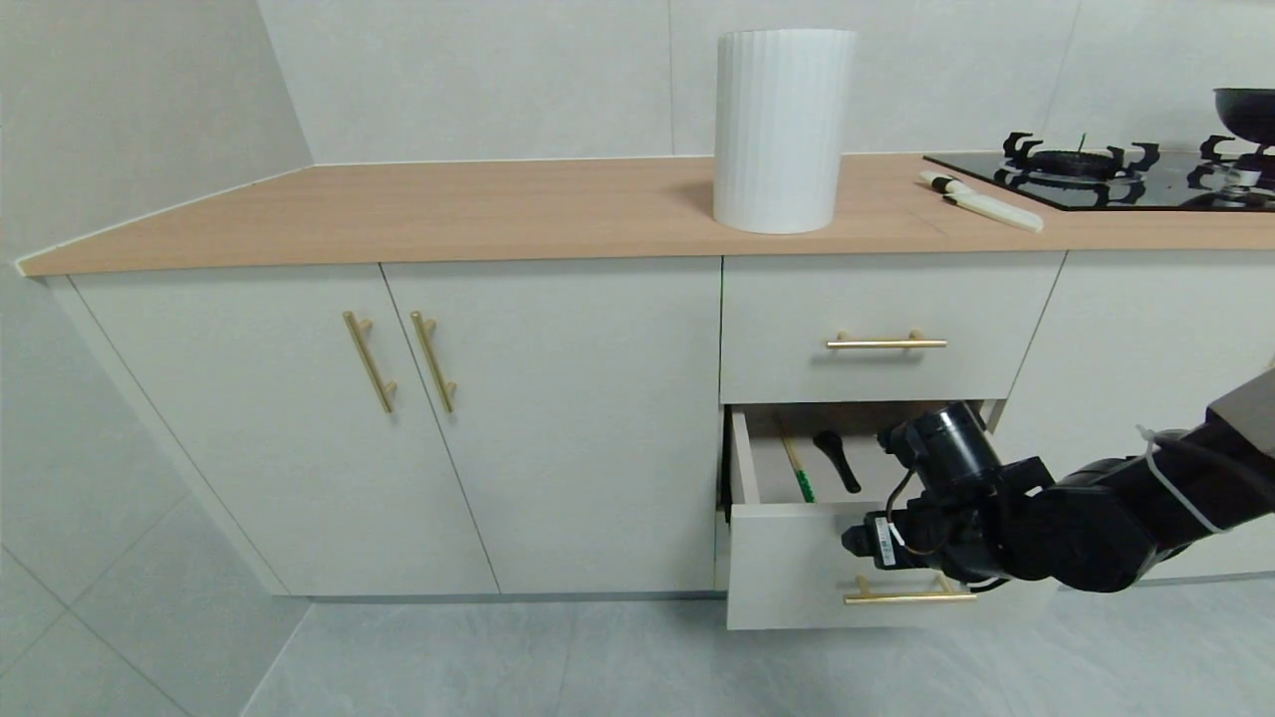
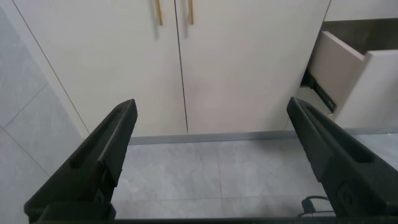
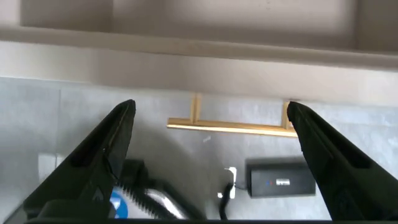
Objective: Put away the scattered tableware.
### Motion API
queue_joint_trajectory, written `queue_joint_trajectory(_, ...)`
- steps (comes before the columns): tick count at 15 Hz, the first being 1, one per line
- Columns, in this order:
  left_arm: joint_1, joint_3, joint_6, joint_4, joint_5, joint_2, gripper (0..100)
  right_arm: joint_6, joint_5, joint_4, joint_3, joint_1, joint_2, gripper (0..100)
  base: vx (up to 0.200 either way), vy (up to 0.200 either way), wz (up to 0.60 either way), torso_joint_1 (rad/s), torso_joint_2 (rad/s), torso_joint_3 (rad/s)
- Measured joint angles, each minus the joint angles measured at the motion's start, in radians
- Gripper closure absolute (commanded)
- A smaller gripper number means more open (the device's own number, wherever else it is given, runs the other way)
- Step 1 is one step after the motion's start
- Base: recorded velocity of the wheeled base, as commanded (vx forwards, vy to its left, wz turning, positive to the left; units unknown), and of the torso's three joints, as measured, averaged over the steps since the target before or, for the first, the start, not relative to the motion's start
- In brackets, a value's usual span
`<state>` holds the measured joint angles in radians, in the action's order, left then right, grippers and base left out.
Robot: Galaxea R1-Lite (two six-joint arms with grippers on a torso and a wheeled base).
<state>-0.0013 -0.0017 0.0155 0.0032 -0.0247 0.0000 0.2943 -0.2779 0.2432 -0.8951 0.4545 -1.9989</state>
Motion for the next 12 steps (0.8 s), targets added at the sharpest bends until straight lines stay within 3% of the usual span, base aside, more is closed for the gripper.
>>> queue_joint_trajectory(12,0.000,0.000,0.000,0.000,0.000,0.000,0,0.002,-0.064,0.335,0.019,-0.047,-0.138,0,0.000,0.000,0.00,0.000,0.00,0.000)
